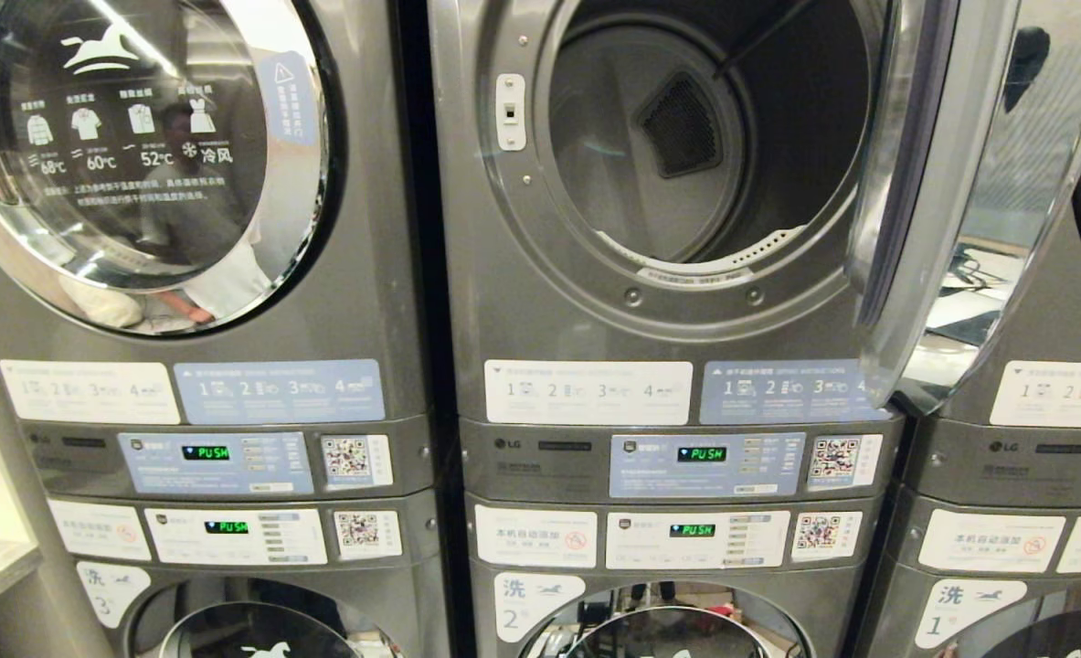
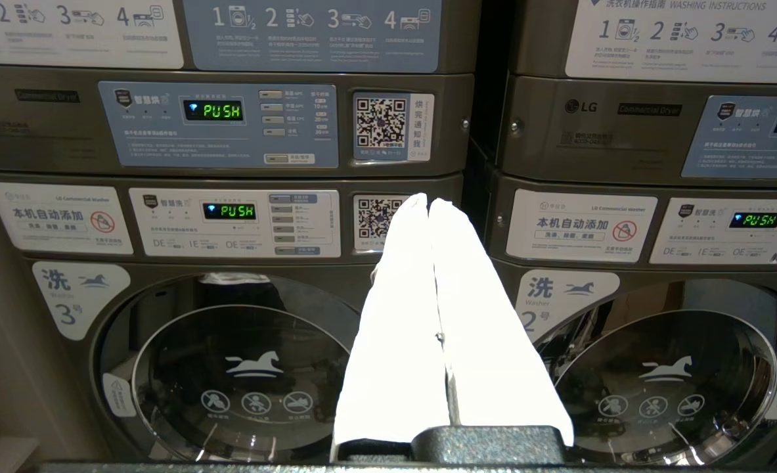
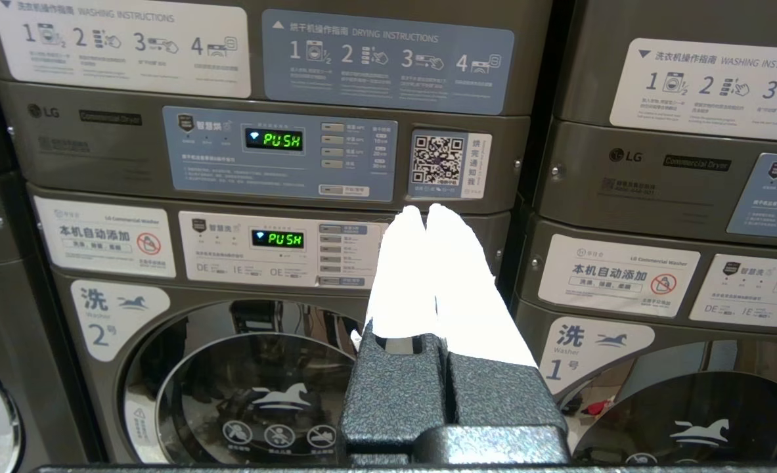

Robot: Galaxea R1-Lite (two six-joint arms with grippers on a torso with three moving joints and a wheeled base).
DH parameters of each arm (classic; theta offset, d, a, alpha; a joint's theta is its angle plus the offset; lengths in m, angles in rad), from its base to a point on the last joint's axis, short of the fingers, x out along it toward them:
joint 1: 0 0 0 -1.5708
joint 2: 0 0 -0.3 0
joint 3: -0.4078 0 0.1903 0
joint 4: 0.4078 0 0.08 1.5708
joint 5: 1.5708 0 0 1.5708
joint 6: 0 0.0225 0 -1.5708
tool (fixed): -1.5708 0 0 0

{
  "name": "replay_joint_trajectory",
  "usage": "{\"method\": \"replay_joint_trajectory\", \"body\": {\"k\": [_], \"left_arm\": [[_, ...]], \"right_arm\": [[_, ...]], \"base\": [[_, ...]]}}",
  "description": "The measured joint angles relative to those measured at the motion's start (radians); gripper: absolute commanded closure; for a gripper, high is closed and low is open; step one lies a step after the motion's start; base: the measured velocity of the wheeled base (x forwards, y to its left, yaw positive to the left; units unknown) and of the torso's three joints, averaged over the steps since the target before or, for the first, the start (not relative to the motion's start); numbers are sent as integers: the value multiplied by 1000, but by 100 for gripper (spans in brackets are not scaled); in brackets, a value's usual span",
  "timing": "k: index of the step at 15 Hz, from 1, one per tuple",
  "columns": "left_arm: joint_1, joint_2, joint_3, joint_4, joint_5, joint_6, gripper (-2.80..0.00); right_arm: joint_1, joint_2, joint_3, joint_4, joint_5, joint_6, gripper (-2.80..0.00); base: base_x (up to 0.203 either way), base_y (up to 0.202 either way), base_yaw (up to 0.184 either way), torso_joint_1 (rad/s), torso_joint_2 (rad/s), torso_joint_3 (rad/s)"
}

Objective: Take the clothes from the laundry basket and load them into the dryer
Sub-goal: Open the dryer

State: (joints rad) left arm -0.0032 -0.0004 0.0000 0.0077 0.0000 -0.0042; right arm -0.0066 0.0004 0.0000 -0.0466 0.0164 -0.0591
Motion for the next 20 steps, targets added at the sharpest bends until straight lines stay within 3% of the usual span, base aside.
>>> {"method": "replay_joint_trajectory", "body": {"k": [5, 20], "left_arm": [[-1, 0, 0, 0, 0, 1, 0], [0, 0, 0, 0, 0, 1, 0]], "right_arm": [[0, 0, 0, -1, 0, 0, 0], [0, 0, 0, -2, -1, 0, 0]], "base": [[2, -37, 3, 2, 1, 0], [0, -194, 2, 2, 3, 2]]}}
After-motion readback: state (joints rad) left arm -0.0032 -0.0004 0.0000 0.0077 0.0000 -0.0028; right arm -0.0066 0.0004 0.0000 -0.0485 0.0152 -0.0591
